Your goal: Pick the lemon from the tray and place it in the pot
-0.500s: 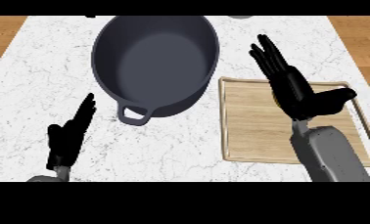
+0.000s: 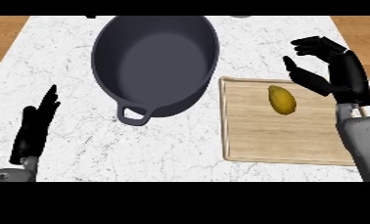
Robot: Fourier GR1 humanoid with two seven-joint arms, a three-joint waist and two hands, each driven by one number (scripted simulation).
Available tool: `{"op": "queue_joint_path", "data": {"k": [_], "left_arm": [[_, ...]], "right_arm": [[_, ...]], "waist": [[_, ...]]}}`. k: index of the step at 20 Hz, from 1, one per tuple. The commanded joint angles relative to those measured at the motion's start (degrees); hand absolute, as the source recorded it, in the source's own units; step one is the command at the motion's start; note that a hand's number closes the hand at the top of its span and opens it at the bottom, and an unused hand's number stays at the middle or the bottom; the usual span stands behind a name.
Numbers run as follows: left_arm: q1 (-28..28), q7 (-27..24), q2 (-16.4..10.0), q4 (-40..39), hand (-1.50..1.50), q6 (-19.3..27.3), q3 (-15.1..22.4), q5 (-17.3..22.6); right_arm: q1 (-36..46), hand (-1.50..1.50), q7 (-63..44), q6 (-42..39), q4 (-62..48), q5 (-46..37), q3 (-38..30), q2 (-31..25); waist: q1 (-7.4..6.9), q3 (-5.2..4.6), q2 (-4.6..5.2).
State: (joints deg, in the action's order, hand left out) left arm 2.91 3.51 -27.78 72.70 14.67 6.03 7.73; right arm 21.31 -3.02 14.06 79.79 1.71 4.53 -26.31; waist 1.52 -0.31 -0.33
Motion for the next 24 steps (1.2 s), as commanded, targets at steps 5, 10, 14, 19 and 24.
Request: {"op": "queue_joint_path", "data": {"k": [5,10,14,19,24], "left_arm": [[0.87,12.55,-2.21,5.49,0.00,1.75,0.01,-1.75],[2.48,17.72,-2.28,8.27,0.00,2.05,0.52,-2.33],[2.69,15.49,-2.33,5.98,0.00,2.02,0.00,-2.99],[4.31,16.76,-1.76,6.56,0.00,1.17,0.61,-3.25],[3.20,17.51,-3.46,8.17,0.00,0.05,-0.78,-2.86]], "right_arm": [[-7.24,-1.50,-6.30,20.27,9.41,-20.52,4.99,2.50],[-8.42,-1.50,-26.11,10.00,20.22,-28.08,9.59,-4.71],[-4.06,-1.50,-40.38,-2.62,21.97,-29.41,9.38,-12.33],[1.65,-1.50,-53.39,-19.74,27.23,-22.46,11.35,-15.94],[3.75,-1.50,-61.72,-31.78,27.20,-8.88,9.84,-16.07]], "waist": [[-1.02,0.28,-0.01],[-0.63,0.17,-0.36],[-0.71,-0.01,-0.38],[-1.22,0.07,-0.04],[-1.81,0.20,0.07]]}}
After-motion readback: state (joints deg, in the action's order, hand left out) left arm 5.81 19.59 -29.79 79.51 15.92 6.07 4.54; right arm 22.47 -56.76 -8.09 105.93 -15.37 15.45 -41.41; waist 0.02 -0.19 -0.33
